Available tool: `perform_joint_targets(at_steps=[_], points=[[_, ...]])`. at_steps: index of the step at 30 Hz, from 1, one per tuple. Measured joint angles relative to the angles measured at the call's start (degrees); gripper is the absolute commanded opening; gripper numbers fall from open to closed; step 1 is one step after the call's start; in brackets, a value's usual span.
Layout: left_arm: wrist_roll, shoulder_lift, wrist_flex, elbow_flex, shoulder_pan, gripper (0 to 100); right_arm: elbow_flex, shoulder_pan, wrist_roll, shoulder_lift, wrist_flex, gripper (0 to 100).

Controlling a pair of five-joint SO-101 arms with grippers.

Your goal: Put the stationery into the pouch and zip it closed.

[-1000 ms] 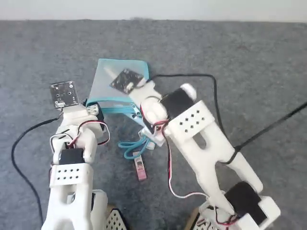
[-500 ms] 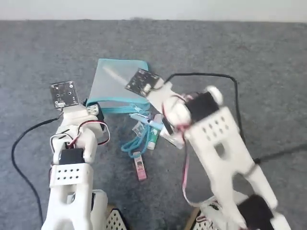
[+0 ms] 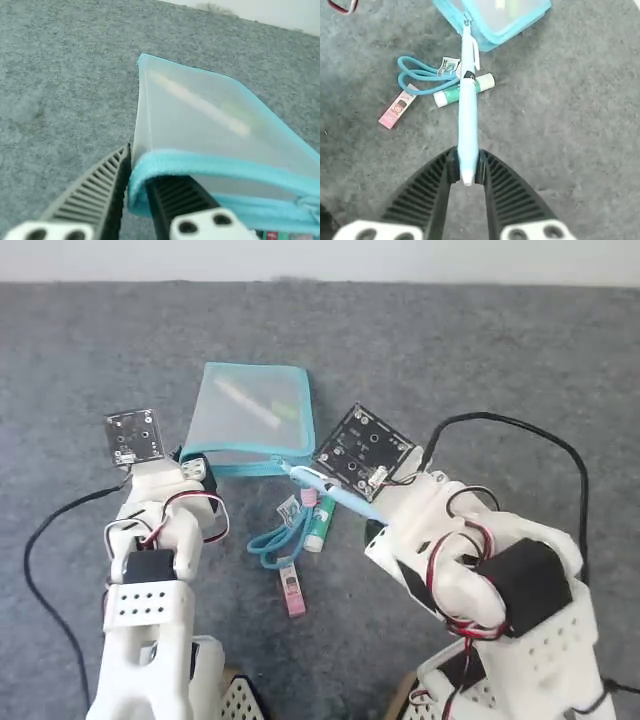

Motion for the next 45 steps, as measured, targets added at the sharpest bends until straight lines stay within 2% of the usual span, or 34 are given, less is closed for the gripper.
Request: perform_joint_targets(at_steps=[6,13,16,28,41,45], points=[[0.0,0.0,0.0,0.0,0.0,1,0.0,-0.44,-3.69,0.0,-0.44,0.7],[0.0,0.0,0.0,0.0,0.0,1,0.0,-9.05,-6.95,0.0,-2.81,0.7],[0.0,0.0,0.0,0.0,0.0,1,0.0,-10.37,-7.21,0.0,-4.13,0.7],[0.0,0.0,0.0,0.0,0.0,1,0.0,-10.73,-7.47,12.22,-13.01,0.7],[0.0,0.0,0.0,0.0,0.09,1,0.0,-6.86,-15.74,29.71,-27.34,1.3],[0.0,0.0,0.0,0.0,0.62,1,0.0,-6.86,-16.0,35.16,-30.42,10.6]])
